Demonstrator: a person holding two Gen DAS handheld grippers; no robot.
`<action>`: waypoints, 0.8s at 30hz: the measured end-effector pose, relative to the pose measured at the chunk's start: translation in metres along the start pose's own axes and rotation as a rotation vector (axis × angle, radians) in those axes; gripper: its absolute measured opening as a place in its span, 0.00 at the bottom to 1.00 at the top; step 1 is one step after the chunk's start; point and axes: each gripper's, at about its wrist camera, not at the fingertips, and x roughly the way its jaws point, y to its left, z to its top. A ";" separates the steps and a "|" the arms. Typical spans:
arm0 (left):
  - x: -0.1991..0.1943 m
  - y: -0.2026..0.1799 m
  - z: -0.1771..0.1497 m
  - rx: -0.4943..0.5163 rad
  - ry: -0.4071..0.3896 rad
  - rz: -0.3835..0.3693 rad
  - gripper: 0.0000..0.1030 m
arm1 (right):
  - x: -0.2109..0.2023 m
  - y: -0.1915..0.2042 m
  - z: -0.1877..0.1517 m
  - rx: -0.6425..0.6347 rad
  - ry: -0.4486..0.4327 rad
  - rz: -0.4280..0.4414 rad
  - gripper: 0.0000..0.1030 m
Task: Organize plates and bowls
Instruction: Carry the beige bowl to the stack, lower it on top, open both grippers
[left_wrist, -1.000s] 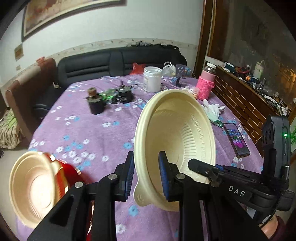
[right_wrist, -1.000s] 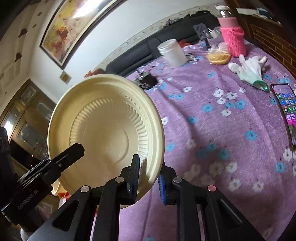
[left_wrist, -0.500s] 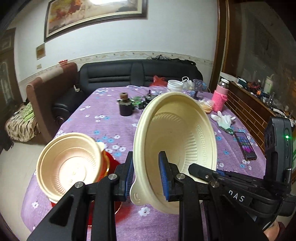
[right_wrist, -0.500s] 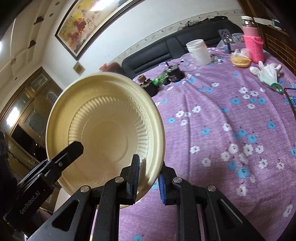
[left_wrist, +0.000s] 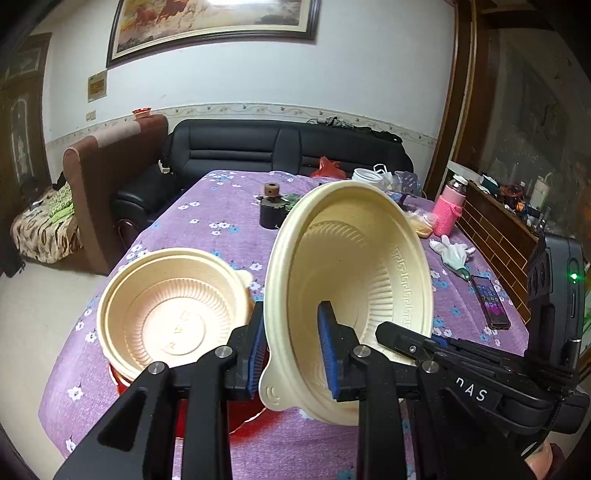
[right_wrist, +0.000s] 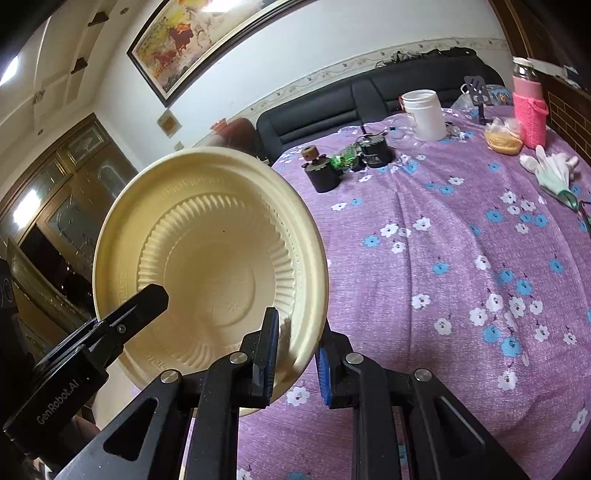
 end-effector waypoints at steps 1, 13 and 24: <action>0.000 0.004 0.000 -0.009 0.001 0.000 0.24 | 0.001 0.003 0.000 -0.007 0.001 -0.001 0.20; -0.009 0.066 0.015 -0.144 -0.012 -0.025 0.33 | 0.028 0.058 0.028 -0.093 0.038 0.011 0.20; 0.013 0.127 0.017 -0.243 0.066 0.042 0.37 | 0.082 0.107 0.041 -0.172 0.117 0.028 0.22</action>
